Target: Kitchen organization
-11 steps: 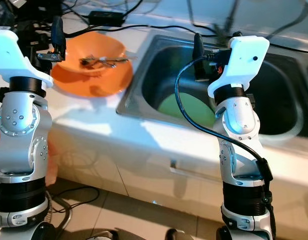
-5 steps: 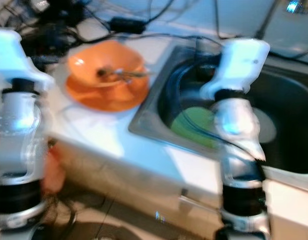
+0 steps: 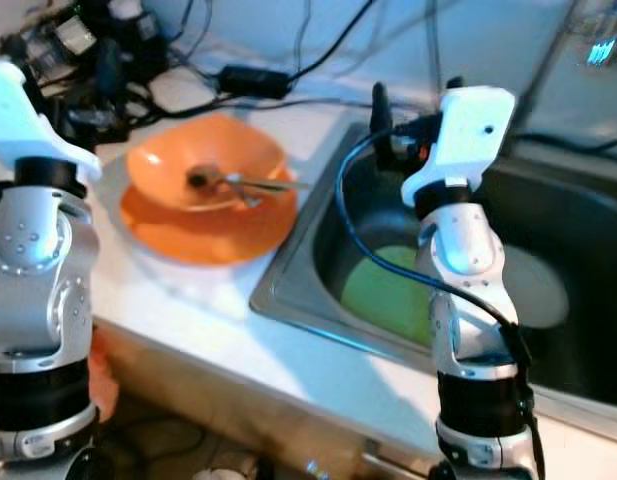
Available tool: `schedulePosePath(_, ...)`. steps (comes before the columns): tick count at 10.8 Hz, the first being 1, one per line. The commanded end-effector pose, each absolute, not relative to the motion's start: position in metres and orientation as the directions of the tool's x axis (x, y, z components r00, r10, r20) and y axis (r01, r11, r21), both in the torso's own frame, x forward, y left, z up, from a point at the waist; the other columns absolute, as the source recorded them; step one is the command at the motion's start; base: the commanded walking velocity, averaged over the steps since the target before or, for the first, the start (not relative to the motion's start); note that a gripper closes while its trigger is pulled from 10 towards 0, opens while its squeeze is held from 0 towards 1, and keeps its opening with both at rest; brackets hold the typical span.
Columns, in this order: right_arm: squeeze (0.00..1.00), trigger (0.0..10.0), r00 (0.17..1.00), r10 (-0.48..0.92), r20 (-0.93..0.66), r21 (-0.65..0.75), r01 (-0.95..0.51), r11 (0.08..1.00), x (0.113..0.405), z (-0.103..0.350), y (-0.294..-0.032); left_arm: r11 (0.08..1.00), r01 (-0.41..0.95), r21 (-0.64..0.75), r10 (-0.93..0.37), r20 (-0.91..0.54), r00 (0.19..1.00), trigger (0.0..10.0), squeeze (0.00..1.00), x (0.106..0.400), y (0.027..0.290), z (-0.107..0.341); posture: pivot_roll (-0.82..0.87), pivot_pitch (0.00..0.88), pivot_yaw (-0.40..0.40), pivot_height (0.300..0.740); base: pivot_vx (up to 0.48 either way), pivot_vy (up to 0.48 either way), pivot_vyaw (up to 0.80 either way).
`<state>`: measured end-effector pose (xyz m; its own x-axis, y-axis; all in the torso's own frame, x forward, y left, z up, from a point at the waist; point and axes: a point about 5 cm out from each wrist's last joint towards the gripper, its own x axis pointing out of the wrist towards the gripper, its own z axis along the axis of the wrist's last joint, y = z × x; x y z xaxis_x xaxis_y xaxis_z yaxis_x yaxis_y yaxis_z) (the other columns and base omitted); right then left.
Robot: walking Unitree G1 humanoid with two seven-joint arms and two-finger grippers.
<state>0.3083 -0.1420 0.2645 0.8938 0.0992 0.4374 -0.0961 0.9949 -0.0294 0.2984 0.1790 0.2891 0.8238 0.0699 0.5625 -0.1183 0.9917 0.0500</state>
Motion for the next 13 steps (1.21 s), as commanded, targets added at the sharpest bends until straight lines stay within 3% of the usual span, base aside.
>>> schedulePosePath(1, 0.0, 10.0, 0.891, 0.077, 0.448, -0.032, -0.071, 0.997, 0.307, 0.267, -0.149, 0.995, -0.082, 0.06, 0.034, 0.565, 0.824, 10.0, 0.0, 0.297, 0.171, 0.29, 0.02, 0.12, 0.0, 0.74, 0.0, 0.0, 0.0)
schedulePosePath(13, 0.0, 10.0, 0.904, 0.185, 0.385, -0.042, -0.183, 0.982, 0.305, 0.255, -0.138, 0.993, -0.041, 0.112, -0.016, 0.465, 0.885, 10.0, 0.0, 0.303, 0.166, 0.269, 0.03, 0.127, -0.001, 0.74, 0.0, 0.0, 0.0)
